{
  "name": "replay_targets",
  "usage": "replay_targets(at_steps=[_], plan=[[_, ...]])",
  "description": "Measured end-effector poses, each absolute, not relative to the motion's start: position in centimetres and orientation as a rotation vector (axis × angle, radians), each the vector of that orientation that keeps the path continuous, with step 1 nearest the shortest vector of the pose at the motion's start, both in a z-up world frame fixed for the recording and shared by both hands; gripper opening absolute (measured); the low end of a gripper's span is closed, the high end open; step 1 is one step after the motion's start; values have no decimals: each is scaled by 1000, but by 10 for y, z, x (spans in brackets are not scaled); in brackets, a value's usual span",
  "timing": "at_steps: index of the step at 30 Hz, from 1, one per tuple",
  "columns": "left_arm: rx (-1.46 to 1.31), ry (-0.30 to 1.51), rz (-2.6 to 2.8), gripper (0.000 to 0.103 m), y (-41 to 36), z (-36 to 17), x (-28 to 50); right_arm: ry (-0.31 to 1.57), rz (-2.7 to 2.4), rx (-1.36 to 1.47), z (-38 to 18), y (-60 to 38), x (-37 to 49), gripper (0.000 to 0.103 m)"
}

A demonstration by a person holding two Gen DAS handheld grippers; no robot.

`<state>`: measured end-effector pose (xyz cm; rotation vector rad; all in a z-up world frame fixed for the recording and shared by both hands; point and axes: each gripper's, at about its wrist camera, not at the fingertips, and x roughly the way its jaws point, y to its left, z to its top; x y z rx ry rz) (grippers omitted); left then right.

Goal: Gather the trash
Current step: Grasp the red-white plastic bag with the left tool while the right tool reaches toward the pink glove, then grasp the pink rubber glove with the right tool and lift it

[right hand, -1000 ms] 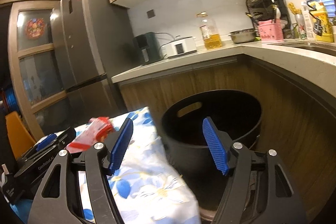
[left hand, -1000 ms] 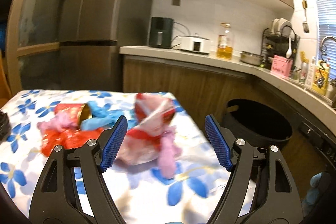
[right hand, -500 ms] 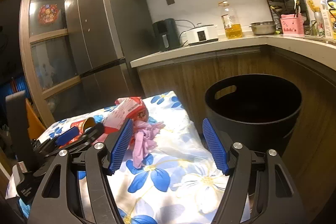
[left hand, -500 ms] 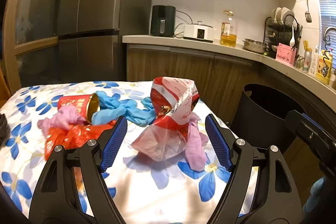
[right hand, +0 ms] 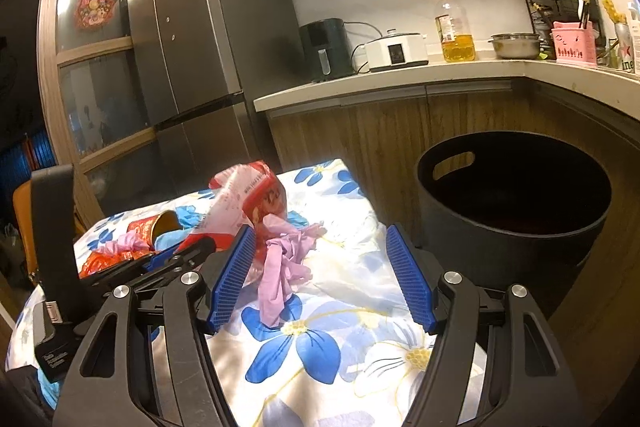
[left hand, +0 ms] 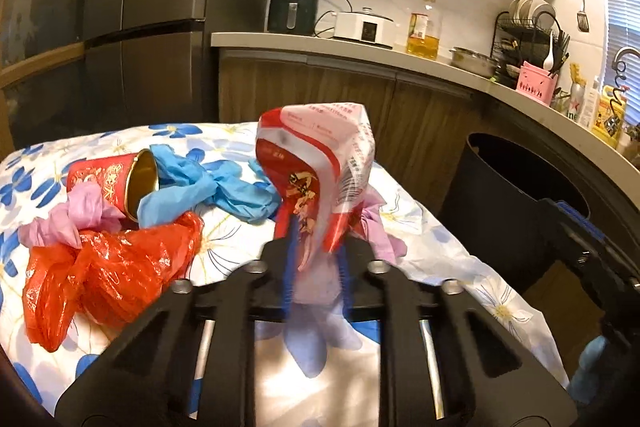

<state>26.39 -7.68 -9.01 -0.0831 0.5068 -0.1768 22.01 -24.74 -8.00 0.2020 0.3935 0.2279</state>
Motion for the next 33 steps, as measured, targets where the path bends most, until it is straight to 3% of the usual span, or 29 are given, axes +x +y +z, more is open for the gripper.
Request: replay_targets(at_steps=[3, 16, 24, 27, 29, 33], plan=[[-102, 499, -180, 3, -72, -90, 259, 418, 246, 191, -85, -239, 228, 68], [-202, 333, -104, 2, -35, -46, 204, 507, 284, 158, -105, -199, 272, 59], [-215, 262, -78, 2, -18, -26, 179, 633, 244, 107, -132, -181, 297, 42], [-226, 257, -76, 2, -13, -23, 174, 654, 245, 104, -134, -180, 300, 27], [-220, 257, -72, 2, -14, -22, 171, 654, 259, 100, -135, -179, 300, 9], [-213, 263, -65, 2, -14, -21, 167, 604, 271, 106, -124, -181, 290, 3]])
